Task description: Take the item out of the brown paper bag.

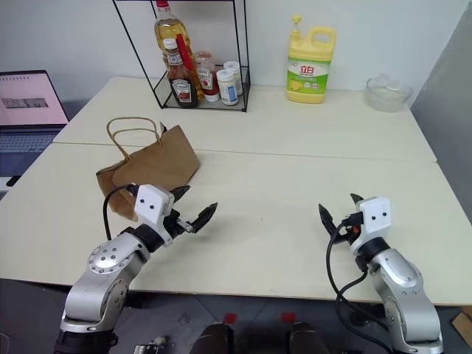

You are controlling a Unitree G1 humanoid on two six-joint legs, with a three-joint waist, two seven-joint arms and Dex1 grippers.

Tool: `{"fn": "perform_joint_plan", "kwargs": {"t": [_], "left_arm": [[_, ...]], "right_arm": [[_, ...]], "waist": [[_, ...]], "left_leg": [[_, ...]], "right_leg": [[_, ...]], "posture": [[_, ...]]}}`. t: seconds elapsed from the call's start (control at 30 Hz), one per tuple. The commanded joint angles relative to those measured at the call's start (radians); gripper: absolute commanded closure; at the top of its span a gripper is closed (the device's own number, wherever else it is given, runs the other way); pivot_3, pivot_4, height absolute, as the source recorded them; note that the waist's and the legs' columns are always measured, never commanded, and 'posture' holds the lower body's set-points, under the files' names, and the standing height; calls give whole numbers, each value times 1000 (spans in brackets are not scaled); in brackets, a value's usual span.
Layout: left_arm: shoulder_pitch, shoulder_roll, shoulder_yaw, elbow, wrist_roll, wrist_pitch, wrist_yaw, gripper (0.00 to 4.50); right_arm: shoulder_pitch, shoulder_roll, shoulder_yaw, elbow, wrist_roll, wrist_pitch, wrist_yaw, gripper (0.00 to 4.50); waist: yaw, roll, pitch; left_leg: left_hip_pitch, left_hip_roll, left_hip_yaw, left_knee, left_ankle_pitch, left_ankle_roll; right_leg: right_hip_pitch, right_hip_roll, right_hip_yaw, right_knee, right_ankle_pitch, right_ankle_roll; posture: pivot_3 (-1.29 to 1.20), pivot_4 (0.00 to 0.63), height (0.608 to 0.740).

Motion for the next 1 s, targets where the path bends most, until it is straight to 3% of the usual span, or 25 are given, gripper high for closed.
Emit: {"fn": "perform_joint_plan", "kwargs": {"t": [0.03,0.83,1.0], "left_arm": [[-10,-1,11,-25,-5,-36,-5,15],[-4,14,-6,-55,5,-25,-9,15],[-6,14,-8,-53,5,-27,-10,15]], "right_arm": [[0,2,-10,-32,9,-24,6,0],[9,26,-16,-17,24,-40,30,0],[-3,24,-14,-19,19,-32,26,0]], "waist": [[0,0,0],[0,0,0],[1,0,0]], "left_leg": [[0,0,0,0,0,0],[0,0,0,0,0,0],[0,5,17,0,0,0]], "right_leg": [[0,0,0,0,0,0],[0,0,0,0,0,0],[-11,3,16,2,1,2]], "posture": [[0,150,740],[0,150,740],[0,150,740]]}}
